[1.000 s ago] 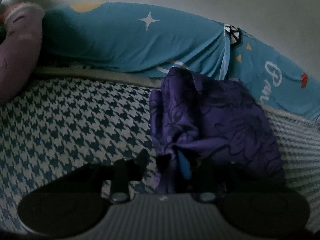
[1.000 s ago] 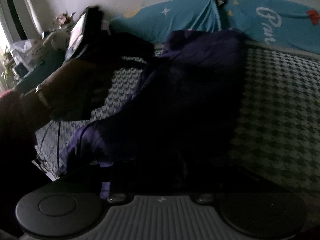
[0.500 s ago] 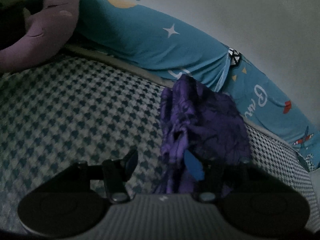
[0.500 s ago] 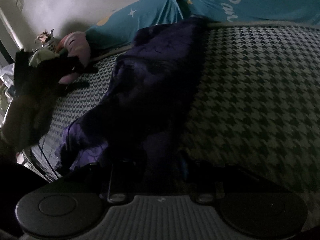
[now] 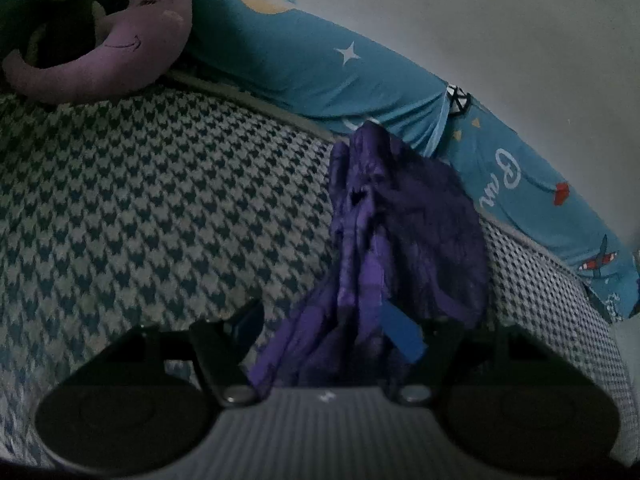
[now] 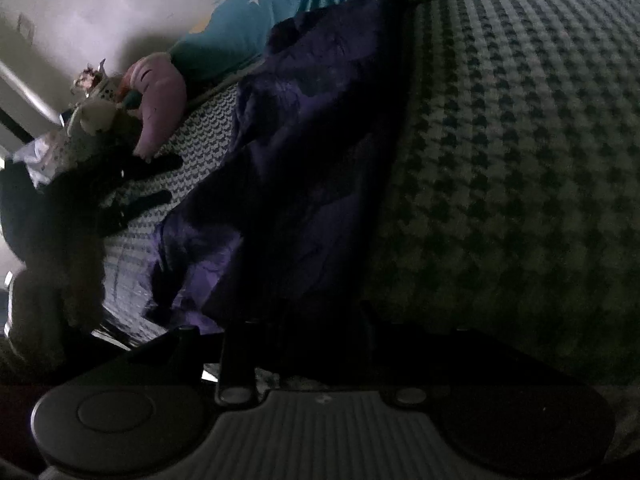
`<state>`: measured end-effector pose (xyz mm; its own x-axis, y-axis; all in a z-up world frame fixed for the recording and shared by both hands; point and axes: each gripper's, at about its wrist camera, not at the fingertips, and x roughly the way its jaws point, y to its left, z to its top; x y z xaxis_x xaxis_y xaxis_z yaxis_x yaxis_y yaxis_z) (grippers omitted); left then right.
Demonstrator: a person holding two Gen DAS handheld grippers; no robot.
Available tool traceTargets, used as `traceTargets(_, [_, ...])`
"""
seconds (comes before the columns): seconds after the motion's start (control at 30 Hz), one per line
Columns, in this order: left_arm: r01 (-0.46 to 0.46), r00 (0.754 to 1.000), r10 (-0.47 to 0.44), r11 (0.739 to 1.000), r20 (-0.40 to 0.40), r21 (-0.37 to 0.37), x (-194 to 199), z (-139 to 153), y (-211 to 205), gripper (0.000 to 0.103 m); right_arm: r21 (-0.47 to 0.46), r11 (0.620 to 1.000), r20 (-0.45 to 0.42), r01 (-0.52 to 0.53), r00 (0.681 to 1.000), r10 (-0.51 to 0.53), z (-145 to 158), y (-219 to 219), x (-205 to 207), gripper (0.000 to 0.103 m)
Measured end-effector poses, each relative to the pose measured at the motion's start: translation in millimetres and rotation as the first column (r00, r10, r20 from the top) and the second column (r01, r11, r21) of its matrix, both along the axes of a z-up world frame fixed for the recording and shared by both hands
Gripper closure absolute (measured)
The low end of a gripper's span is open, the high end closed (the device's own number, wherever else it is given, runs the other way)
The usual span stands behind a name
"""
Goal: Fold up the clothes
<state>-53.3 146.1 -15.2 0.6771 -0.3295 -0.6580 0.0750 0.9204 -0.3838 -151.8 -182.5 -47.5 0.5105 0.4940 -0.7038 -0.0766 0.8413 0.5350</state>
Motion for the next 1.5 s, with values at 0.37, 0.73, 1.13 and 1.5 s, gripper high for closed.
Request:
traceTargets(0.37, [-0.017,1.000,0.017,1.000,-0.024,0.001,-24.0,-9.5,12.4,0.036,0.090,0.996,-0.056,0.014,0.998,-0.009,-7.2,7.0,1.4,0.066])
traceTargets(0.73, [-0.039,0.999,0.039,0.999,-0.038,0.001,-29.8,-12.5,20.0,0.035,0.037,0.999,-0.024,0.018,1.000,-0.018,-5.8,17.4,0.5,0.095])
traceTargets(1.13, [-0.079,0.996,0.079,0.997,-0.045,0.004,-29.0,-15.0,27.8,0.030,-0.260,0.963,0.033,0.066,0.998,-0.060,8.8,19.6,-27.5,0.095])
traceTargets(1.5, [-0.088,0.995,0.086,0.996,-0.053,-0.028,-27.6,-12.4,30.0,0.027,-0.226,0.972,0.257,0.072,0.966,-0.012,39.2,29.2,-40.5,0.087])
